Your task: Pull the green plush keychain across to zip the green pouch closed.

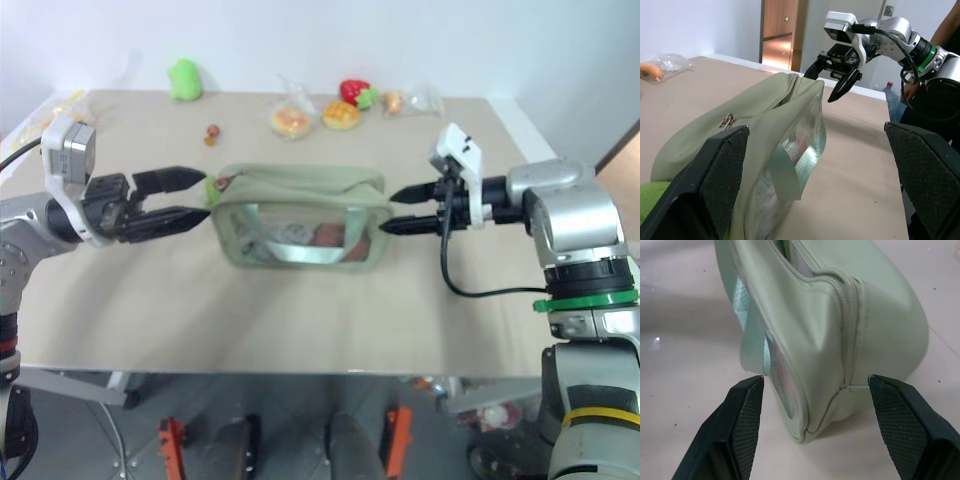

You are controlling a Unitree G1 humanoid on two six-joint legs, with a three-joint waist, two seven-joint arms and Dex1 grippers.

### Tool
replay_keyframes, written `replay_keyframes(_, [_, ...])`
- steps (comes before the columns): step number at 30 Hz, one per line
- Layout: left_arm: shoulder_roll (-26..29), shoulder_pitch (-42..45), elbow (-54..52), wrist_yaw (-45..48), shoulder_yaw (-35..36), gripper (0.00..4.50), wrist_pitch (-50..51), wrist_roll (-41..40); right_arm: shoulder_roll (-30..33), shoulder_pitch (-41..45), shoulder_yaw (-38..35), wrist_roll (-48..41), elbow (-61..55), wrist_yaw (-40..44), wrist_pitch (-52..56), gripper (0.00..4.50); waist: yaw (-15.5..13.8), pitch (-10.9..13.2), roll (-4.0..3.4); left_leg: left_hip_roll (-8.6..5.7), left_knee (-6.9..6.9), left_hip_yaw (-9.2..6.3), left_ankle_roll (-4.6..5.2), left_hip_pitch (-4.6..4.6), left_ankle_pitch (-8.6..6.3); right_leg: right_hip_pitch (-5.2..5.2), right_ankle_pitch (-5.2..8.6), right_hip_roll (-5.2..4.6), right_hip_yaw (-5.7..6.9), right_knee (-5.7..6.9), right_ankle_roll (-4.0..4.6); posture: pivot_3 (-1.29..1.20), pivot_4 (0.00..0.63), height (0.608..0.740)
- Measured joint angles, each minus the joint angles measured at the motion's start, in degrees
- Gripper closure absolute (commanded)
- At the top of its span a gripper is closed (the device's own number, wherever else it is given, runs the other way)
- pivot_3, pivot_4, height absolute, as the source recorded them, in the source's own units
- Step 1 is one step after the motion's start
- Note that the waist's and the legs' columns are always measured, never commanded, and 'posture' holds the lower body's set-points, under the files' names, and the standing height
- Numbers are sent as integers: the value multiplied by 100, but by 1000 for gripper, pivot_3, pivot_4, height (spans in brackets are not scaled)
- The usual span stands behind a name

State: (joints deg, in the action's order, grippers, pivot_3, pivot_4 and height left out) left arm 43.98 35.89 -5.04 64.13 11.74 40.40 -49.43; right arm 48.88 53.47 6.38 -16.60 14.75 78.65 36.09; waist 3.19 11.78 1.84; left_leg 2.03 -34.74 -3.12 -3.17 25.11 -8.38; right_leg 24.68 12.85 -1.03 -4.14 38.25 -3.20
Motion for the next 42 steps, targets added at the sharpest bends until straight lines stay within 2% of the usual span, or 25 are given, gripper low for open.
replay_keyframes(2, [-10,0,-9,-1,-1,0,0,-4,-90,-3,5,4,10,-67,26,2044,1,0,0,0,-3,0,0,0,0,-1,-1,0,0,0,0,0,150,740])
replay_keyframes(3, [-19,0,-10,-2,-2,0,0,-4,-144,-2,8,4,18,-131,31,2547,1,0,0,0,-4,0,0,0,0,-2,-1,0,0,0,0,0,150,740])
replay_keyframes(8, [-35,0,-10,-8,-5,0,0,-6,-202,-2,8,2,30,-231,35,4366,-7,0,0,-1,-5,0,0,1,0,-4,-1,-1,0,-1,-3,0,150,740])
replay_keyframes(9, [-38,0,-10,-12,-4,0,0,-7,-202,-2,8,0,29,-228,35,4481,-7,0,0,-1,-4,0,0,1,0,-4,-1,-1,0,-1,-3,0,150,740])
replay_keyframes(13, [-83,3,20,-137,24,0,-3,-14,-202,-3,8,-7,24,-214,44,4481,-8,0,0,-1,-4,-1,0,0,0,-4,-1,-1,0,0,-3,0,150,740])
replay_keyframes(16, [-215,110,520,-483,241,0,-37,24,-208,-7,9,-8,15,-193,54,4481,-7,0,0,0,-7,-2,1,-4,0,-7,-3,1,1,0,-2,0,150,740])
replay_keyframes(20, [-179,174,1498,-797,438,0,-73,341,-233,-23,7,-7,15,-221,77,4481,1,0,0,-1,-8,-2,1,-5,1,-10,-5,1,1,0,-3,0,150,740])
replay_keyframes(25, [-59,95,2116,-748,362,0,-415,961,-251,-31,5,-8,15,-249,82,4481,3,0,0,0,-6,-2,0,-4,0,-9,-4,1,2,0,-4,0,150,740])
replay_keyframes(33, [-231,93,2380,-736,146,0,-633,1431,-264,-77,-5,-12,-5,-254,97,4481,8,0,0,2,-7,-2,1,-7,1,-10,-7,2,3,0,-1,0,150,740])
replay_keyframes(42, [-464,454,2479,-632,26,0,-514,1487,-245,-159,-42,-28,-167,-258,149,4481,14,0,0,3,-7,-3,1,-6,1,-10,-9,3,2,0,-4,0,150,740])
